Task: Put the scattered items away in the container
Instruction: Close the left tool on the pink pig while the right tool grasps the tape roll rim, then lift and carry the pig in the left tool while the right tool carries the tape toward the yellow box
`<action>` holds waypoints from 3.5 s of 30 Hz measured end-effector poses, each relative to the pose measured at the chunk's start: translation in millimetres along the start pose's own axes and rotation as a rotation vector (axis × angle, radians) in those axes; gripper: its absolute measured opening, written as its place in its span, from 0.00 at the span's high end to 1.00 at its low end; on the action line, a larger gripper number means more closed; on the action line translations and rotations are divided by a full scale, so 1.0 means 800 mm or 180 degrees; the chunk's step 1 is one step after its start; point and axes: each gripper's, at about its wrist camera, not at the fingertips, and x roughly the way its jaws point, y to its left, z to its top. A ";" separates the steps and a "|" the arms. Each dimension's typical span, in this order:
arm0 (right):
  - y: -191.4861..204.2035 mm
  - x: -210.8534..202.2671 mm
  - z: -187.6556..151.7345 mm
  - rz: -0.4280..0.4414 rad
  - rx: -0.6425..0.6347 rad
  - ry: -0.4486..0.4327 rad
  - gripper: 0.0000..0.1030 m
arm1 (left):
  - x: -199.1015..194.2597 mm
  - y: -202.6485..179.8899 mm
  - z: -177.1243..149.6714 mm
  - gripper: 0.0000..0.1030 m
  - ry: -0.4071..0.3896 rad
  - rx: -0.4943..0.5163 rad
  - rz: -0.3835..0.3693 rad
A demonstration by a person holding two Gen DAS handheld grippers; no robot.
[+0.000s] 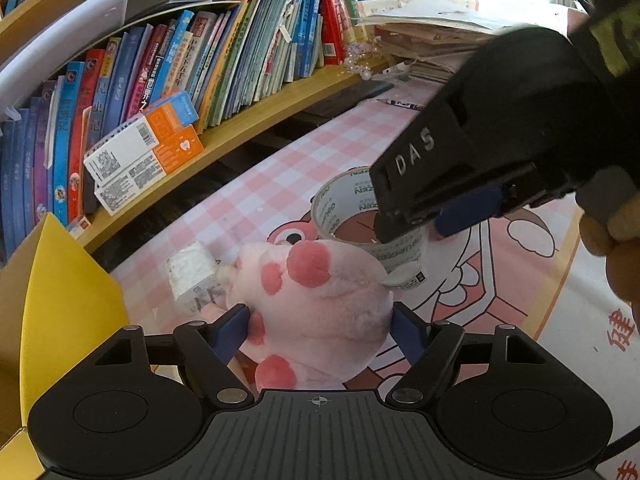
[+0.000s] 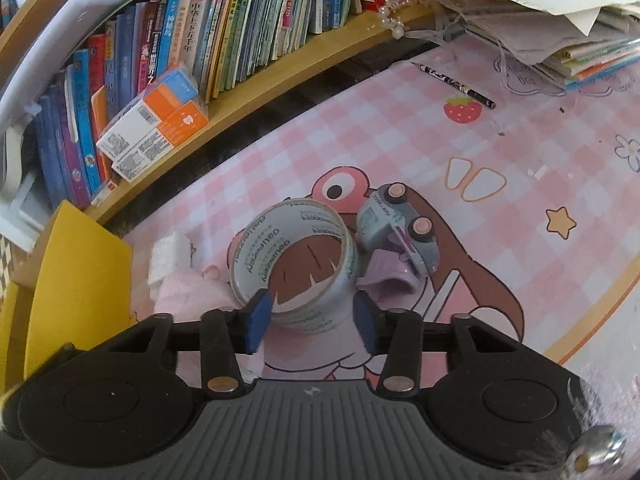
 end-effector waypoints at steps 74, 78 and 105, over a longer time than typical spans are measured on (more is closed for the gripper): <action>0.034 -0.175 -0.115 -0.0020 -0.0469 -0.0491 0.94 | -0.233 0.041 -0.066 0.39 -0.0858 -0.0509 -0.0158; 0.045 -0.180 -0.124 -0.0004 -0.0528 -0.0503 0.94 | -0.244 0.049 -0.073 0.39 -0.0896 -0.0557 -0.0125; 0.159 -0.173 -0.154 0.0152 -0.1199 -0.0492 0.94 | -0.299 0.141 -0.138 0.39 -0.1095 -0.1034 0.0171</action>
